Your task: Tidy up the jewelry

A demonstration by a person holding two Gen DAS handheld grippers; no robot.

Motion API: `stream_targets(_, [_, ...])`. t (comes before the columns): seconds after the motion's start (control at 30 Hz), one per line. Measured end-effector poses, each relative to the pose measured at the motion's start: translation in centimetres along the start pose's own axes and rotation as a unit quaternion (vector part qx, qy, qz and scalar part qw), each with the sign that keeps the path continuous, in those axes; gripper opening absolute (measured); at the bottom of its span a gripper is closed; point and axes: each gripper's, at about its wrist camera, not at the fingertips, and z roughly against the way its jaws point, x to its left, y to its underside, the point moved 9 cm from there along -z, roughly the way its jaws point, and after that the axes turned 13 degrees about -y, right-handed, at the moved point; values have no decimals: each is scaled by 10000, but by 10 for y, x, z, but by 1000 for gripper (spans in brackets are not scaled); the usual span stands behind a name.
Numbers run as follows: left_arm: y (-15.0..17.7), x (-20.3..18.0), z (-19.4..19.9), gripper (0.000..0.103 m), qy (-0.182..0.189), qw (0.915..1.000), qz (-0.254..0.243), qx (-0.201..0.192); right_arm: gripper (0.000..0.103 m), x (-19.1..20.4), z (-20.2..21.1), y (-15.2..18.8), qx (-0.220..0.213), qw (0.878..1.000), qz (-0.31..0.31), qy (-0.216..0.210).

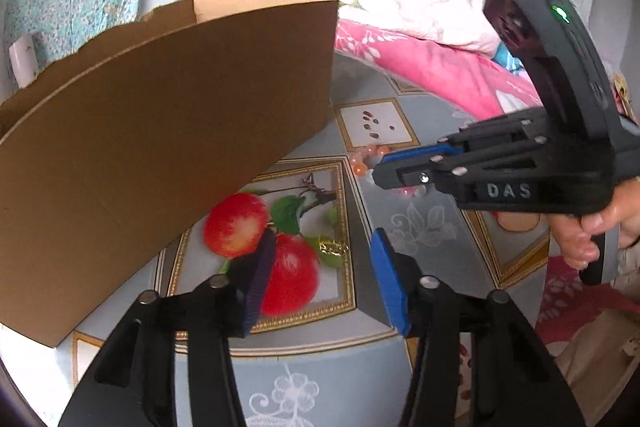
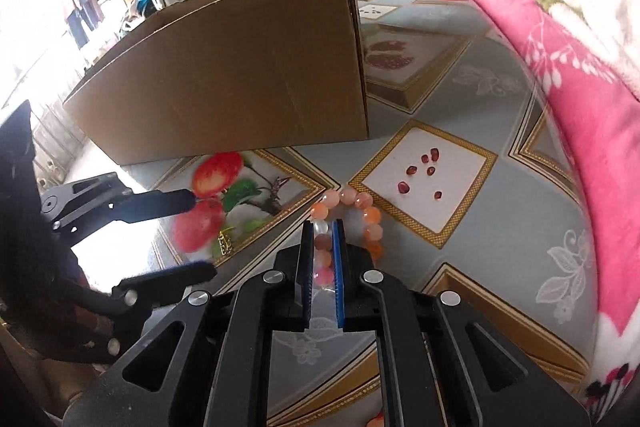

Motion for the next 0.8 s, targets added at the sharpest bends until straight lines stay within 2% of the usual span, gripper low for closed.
stream_targets(0.3, [0,-1,-10,16,72,9997,108,219,7,-6,-1,-4,-22,9999,-46,-135])
stream_targets(0.53, [0,-6,-12,15,-24,9998,-67,164,7,-9,4,2,-57,9998,-41,-168])
stream_targets(0.67, [0,-7,-12,3,-27,9998,-114,152,7,-9,4,2,-75,9998,-51,-176])
stream_targets(0.8, [0,-6,-10,1,-14,9999,-88,113,7,-8,5,3,-109,9998,-57,-167])
